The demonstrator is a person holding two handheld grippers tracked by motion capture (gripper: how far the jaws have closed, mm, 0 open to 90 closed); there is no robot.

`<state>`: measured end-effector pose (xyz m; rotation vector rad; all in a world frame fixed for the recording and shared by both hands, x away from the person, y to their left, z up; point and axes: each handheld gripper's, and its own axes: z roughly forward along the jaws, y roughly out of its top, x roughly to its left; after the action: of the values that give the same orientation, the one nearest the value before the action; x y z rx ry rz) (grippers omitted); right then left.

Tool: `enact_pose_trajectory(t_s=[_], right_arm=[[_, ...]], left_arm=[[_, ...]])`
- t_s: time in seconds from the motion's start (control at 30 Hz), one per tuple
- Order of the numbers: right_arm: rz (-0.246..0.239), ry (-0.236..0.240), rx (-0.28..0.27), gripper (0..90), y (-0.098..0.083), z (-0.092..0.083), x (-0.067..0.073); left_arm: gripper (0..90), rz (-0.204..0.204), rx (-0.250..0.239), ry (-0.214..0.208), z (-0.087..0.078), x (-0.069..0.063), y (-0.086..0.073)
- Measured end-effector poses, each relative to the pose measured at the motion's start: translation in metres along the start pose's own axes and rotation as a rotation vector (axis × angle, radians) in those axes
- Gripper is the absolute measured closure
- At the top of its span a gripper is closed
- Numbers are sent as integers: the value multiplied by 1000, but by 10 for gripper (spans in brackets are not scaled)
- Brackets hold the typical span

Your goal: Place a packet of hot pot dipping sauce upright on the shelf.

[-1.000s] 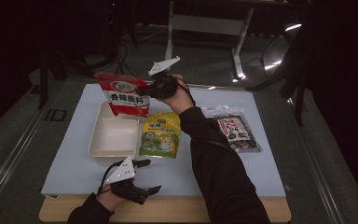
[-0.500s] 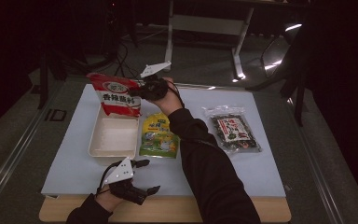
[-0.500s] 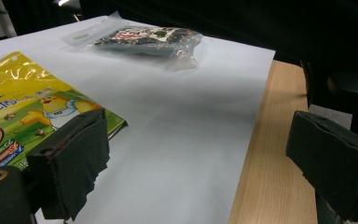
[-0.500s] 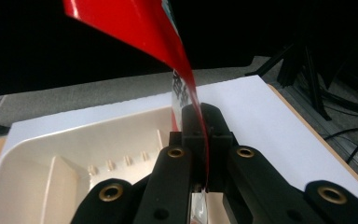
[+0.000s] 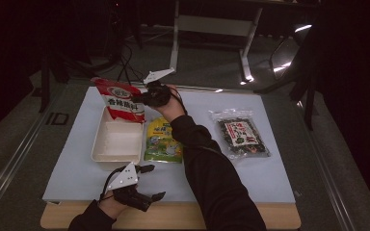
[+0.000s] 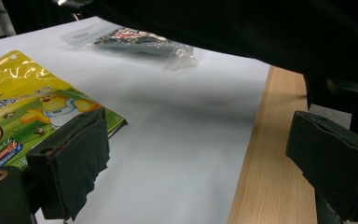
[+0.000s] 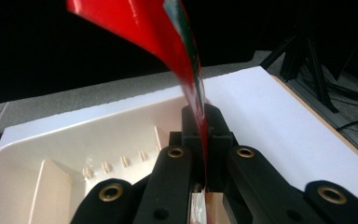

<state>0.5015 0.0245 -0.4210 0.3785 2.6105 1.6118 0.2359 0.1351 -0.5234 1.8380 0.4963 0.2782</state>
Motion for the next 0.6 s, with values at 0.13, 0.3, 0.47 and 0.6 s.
enact_pose_trajectory(t_s=[0.13, 0.3, 0.47, 0.6], right_arm=[[7, 4, -12, 900, -1, 2, 1], [32, 12, -19, 900, -4, 4, 0], [32, 5, 30, 900, -10, 14, 2], [31, -4, 59, 897, -14, 19, 4]], left_arm=[[66, -5, 1, -1, 0, 1, 0], [67, -5, 2, -2, 1, 0, -1], [66, -4, 3, -1, 0, 0, -1], [66, -6, 1, -2, 0, 1, -1]])
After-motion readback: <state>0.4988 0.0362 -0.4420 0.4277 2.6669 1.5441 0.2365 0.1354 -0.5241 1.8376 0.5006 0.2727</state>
